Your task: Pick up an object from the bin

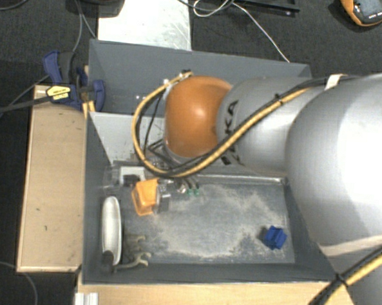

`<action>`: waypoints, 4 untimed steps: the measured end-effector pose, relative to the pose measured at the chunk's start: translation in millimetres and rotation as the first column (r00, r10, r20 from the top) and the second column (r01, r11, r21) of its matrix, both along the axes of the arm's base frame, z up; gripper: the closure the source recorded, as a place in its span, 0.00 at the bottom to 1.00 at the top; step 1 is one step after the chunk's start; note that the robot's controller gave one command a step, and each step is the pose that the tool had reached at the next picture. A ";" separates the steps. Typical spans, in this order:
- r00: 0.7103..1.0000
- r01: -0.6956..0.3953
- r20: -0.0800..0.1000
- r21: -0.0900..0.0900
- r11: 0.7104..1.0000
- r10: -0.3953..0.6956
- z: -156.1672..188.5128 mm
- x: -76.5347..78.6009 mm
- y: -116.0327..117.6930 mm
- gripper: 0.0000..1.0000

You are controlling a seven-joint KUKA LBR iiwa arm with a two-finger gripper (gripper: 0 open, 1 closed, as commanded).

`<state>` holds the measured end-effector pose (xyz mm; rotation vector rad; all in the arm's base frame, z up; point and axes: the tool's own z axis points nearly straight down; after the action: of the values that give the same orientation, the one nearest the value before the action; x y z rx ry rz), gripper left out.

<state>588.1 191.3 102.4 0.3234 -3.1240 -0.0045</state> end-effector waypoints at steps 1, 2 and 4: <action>1.000 0.001 0.000 0.000 1.000 -0.001 0.0 0.0 0.0 1.00; 1.000 -0.008 -0.001 0.000 1.000 0.008 80.5 -1.6 3.5 1.00; 0.981 -0.194 0.002 0.001 0.981 0.194 31.2 1.9 15.9 1.00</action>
Offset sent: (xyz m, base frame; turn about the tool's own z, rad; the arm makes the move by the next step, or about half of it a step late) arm -0.0021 0.0056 0.1114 -0.0175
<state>590.0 207.1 133.6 0.6274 -3.0792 -0.0056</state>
